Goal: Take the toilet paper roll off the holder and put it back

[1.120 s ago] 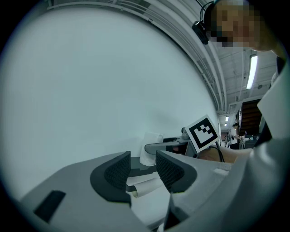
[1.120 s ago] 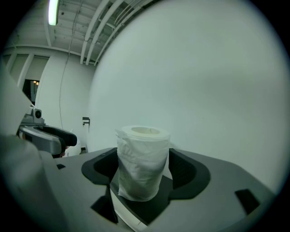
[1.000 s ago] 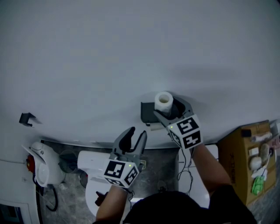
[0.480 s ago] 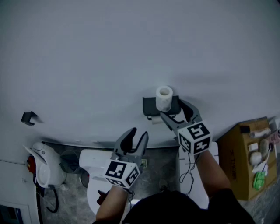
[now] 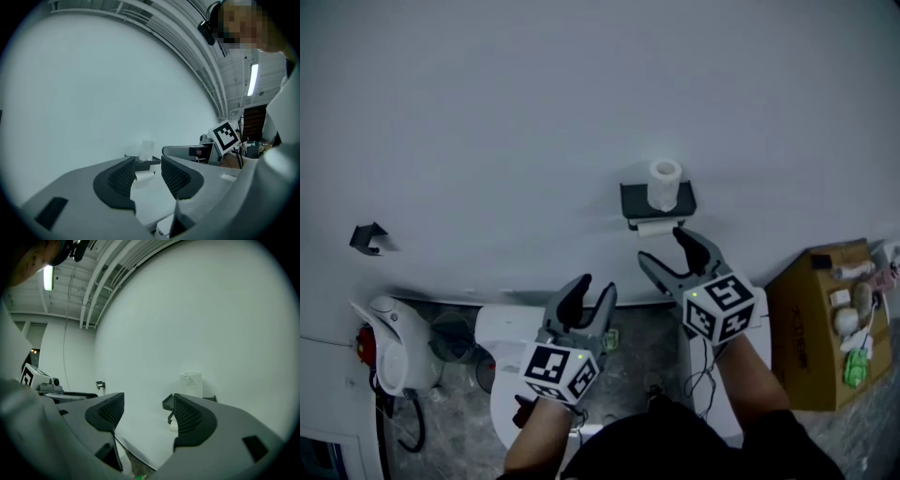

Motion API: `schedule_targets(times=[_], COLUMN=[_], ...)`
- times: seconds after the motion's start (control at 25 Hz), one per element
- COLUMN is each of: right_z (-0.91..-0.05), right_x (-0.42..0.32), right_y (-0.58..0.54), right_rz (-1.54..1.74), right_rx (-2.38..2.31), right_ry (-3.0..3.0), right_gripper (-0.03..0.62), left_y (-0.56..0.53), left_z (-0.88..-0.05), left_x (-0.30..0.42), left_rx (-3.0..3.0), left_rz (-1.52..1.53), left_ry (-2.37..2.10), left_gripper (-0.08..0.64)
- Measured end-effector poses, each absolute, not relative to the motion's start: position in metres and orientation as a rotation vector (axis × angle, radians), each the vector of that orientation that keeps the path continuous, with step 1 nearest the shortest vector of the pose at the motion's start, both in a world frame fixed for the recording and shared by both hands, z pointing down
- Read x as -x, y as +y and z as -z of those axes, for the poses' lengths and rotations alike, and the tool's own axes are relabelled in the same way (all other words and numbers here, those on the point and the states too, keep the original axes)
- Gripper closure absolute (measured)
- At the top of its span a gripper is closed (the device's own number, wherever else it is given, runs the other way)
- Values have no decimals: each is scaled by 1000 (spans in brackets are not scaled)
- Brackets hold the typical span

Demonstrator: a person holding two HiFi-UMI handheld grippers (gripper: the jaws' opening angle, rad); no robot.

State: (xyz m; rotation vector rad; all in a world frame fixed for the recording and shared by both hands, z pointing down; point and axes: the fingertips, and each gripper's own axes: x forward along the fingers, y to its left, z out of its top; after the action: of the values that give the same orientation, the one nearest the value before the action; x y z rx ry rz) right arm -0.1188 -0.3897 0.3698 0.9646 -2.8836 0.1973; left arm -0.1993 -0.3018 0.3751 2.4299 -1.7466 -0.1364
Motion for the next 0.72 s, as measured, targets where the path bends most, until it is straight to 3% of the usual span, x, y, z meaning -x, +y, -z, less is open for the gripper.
schedule_targets(times=[0.72], right_z=[-396], right_x=[126], right_y=[-213], right_rz=[-240], right_rx=[-1084], right_ry=[-2774], right_gripper=[300], left_y=[-153], left_z=[-399], left_x=[214], left_rx=[-2494], left_rz=[178], left_ry=[-1564], left_gripper=[397])
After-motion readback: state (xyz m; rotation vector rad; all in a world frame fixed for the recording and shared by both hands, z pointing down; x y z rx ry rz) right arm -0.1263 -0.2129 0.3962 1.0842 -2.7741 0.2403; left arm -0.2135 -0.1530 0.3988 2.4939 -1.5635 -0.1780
